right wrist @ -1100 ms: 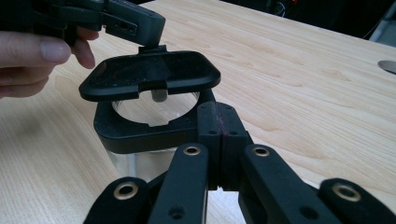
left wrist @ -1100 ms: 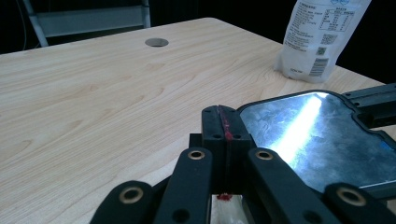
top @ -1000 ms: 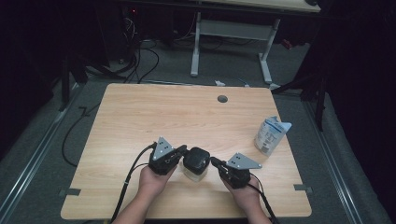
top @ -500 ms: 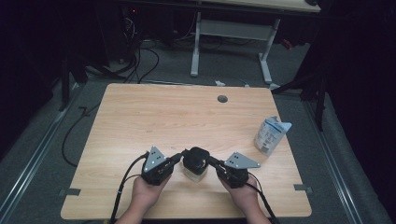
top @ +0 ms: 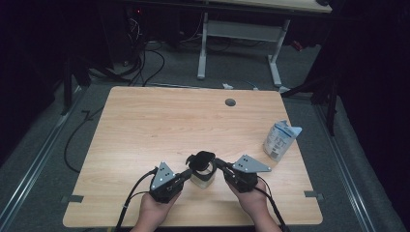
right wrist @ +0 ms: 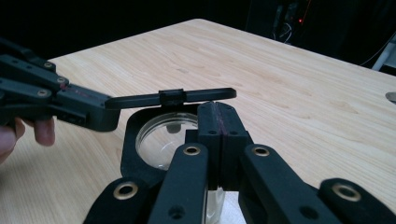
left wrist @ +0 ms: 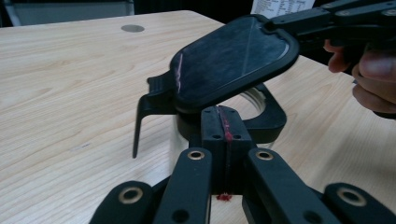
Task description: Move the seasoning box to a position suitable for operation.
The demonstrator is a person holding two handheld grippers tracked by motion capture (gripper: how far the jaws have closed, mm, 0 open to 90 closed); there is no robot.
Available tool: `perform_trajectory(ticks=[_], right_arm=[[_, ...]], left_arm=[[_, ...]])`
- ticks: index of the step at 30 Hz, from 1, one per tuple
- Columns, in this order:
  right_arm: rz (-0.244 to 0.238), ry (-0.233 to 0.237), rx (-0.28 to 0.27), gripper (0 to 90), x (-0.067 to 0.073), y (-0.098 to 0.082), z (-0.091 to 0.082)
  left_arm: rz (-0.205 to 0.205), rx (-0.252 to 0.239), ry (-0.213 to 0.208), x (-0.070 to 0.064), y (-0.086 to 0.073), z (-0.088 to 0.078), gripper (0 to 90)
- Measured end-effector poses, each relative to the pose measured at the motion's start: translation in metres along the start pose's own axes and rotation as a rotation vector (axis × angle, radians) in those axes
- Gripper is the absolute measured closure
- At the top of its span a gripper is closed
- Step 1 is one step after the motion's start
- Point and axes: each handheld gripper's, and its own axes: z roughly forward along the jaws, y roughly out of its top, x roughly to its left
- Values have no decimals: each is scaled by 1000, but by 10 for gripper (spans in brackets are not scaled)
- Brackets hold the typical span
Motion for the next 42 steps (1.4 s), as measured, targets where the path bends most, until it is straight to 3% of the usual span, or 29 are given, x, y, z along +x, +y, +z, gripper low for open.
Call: perform_trajectory(ticks=[15, 21, 27, 42], right_arm=[[1, 6, -1, 897, 3, 1, 2], [-2, 9, 5, 896, 3, -2, 2], [10, 17, 51, 895, 5, -17, 7], [-3, 26, 25, 899, 5, -21, 5]], left_arm=[[-3, -16, -37, -13, 4, 7, 899], [1, -29, -21, -15, 5, 12, 898], [-2, -35, -18, -15, 6, 12, 898], [-18, -66, 12, -9, 11, 9, 898]])
